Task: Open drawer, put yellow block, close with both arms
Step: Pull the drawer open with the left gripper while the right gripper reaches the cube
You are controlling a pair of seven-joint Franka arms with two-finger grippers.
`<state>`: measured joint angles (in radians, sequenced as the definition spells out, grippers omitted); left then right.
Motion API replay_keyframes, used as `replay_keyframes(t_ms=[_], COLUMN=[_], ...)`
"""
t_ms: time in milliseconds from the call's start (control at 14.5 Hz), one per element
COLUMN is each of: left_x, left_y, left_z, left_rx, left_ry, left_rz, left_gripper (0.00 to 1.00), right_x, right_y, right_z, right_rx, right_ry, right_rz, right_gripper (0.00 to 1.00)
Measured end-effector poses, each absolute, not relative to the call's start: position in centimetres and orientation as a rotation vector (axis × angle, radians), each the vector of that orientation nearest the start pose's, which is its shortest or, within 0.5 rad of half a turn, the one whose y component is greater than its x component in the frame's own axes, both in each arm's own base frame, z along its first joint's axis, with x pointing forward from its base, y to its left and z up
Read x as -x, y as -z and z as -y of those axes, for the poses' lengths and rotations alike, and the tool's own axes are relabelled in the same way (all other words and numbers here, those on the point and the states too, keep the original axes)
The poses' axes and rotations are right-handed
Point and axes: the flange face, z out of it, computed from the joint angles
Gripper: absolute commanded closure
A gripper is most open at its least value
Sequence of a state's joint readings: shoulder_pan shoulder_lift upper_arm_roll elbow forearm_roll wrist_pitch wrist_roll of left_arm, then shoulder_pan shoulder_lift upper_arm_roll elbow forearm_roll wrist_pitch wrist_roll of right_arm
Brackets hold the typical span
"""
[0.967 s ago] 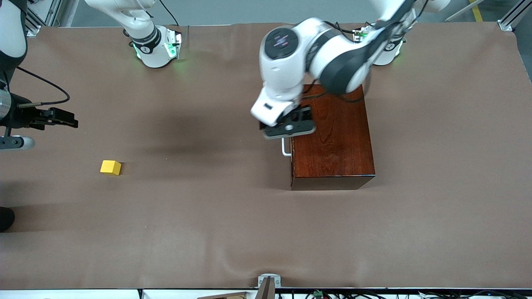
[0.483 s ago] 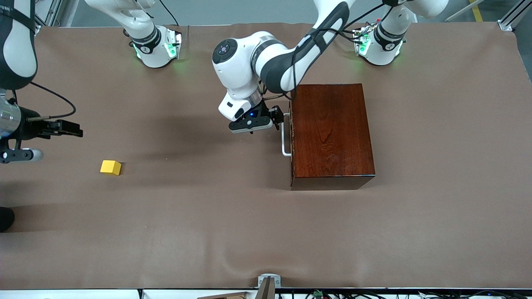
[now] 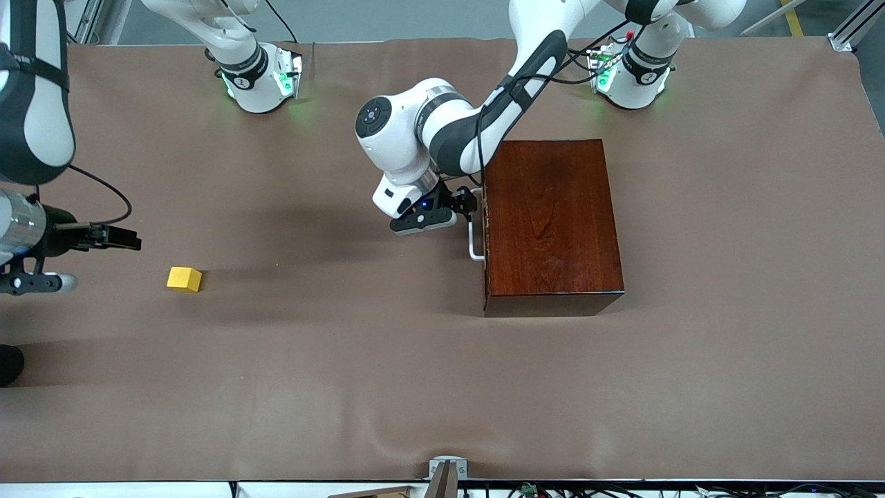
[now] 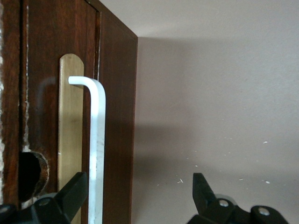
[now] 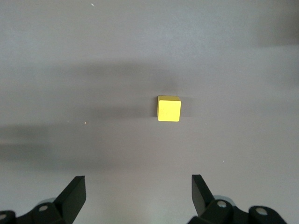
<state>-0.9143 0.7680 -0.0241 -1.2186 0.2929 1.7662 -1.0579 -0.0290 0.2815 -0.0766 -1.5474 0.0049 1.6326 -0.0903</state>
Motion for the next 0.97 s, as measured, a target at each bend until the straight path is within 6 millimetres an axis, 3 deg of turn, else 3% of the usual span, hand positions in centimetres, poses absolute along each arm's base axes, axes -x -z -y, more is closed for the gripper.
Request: replay_keyframes(t_ms=[276, 622, 967], left_x=[-45.3, -45.2, -45.5], left_y=[-29.3, -26.9, -27.0], left_z=[56.7, 56.4, 57.1], left_rx=[2.793, 2.764, 2.811], left_ry=[0.119, 0.088, 0.135], left_rz=[-0.002, -0.007, 0.040], left_gripper=[0.00, 0.00, 0.00], right_x=[-62.5, -62.3, -61.8], right_y=[-43.7, -41.2, -35.9], right_z=[7.1, 7.4, 8.7], right_rx=[3.128, 3.130, 3.137], right_ry=[-0.282, -0.265, -0.222], right_rz=[-0.051, -0.064, -0.095], right_gripper=[0.00, 0.00, 0.00])
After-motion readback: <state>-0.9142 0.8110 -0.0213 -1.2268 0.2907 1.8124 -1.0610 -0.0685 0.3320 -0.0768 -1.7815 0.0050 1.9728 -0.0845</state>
